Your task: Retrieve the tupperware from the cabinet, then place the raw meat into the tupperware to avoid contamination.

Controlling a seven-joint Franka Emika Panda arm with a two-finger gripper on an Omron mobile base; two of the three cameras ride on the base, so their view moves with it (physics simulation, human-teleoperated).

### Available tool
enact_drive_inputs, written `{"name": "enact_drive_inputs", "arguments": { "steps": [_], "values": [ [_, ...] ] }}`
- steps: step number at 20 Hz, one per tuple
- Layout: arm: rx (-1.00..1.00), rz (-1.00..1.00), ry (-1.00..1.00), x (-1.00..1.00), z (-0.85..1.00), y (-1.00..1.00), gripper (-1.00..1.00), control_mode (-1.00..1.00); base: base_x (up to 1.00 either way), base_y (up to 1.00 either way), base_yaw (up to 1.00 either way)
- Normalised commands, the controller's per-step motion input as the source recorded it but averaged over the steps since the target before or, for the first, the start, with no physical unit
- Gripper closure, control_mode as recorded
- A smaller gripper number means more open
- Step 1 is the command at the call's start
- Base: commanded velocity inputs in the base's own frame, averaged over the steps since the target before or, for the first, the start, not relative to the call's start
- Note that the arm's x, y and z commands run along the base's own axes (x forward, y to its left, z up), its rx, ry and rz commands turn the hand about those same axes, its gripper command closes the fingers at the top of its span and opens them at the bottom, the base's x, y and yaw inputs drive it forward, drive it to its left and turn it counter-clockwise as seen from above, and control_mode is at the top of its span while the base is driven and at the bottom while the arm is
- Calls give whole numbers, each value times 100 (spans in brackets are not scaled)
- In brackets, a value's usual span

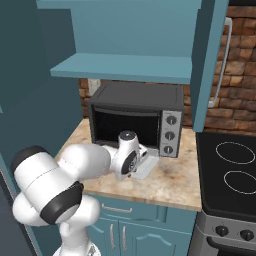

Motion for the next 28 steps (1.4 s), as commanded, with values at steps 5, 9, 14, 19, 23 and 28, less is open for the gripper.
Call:
{"name": "enact_drive_inputs", "arguments": {
  "steps": [5,9,14,19,23,28],
  "values": [
    [0,0,9,21,-12,-4,-100,-100,0,0,0],
    [0,0,10,0,-5,-16,-100,-100,0,0,0],
    [0,0,3,-24,2,-14,-100,-100,0,0,0],
    [0,-2,-4,-34,30,-2,-100,-100,0,0,0],
    [0,-6,-9,-41,44,0,-100,-100,0,0,0],
    [-1,-12,-8,-32,52,8,-100,-100,0,0,0]
  ]
}}
